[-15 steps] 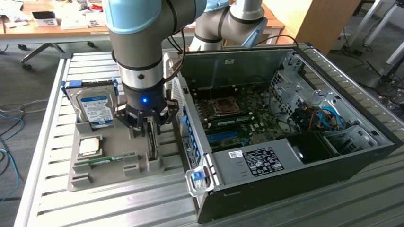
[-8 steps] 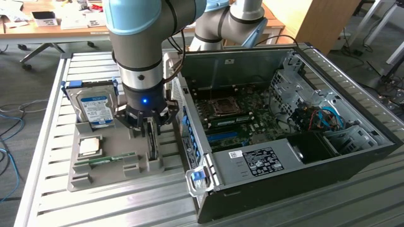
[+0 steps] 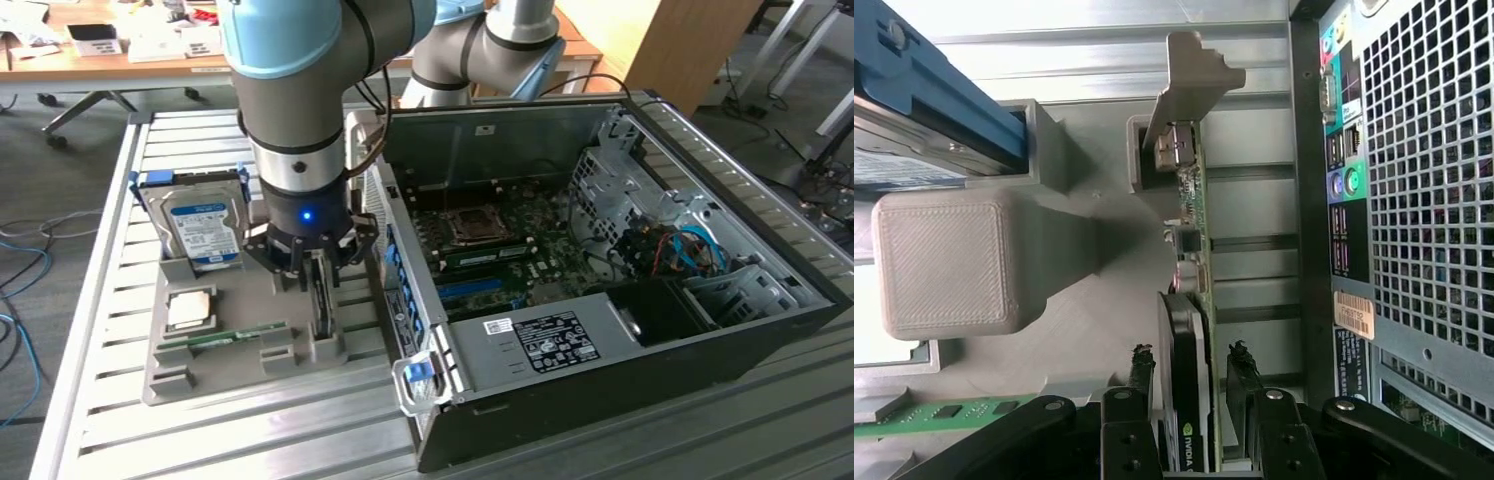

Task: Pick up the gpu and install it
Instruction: 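Pick up the gpu and move the gpu toward the slot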

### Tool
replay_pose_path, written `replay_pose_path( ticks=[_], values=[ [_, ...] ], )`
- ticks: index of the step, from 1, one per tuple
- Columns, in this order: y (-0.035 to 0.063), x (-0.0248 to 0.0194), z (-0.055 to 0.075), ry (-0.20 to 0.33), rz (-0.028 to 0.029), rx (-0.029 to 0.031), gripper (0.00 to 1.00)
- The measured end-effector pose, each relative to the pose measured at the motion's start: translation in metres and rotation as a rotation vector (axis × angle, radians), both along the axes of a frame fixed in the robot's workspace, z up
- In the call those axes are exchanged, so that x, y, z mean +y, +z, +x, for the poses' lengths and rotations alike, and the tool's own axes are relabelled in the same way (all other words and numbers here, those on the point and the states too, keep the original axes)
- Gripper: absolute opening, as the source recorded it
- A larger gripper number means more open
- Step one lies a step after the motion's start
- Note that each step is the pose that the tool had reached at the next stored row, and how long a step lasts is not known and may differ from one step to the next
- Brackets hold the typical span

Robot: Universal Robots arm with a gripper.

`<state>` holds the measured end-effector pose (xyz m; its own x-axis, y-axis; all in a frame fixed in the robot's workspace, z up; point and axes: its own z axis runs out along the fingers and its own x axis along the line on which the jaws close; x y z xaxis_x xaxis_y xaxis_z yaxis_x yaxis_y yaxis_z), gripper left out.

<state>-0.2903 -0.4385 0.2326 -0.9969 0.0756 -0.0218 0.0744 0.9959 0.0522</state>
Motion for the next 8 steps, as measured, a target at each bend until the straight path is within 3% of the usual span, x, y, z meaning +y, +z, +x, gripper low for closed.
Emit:
replay_pose_path(
  ticks=[8],
  values=[
    [-0.0015,-0.0001,0.0003,0.000,-0.0002,0.0002,0.43]
  ],
)
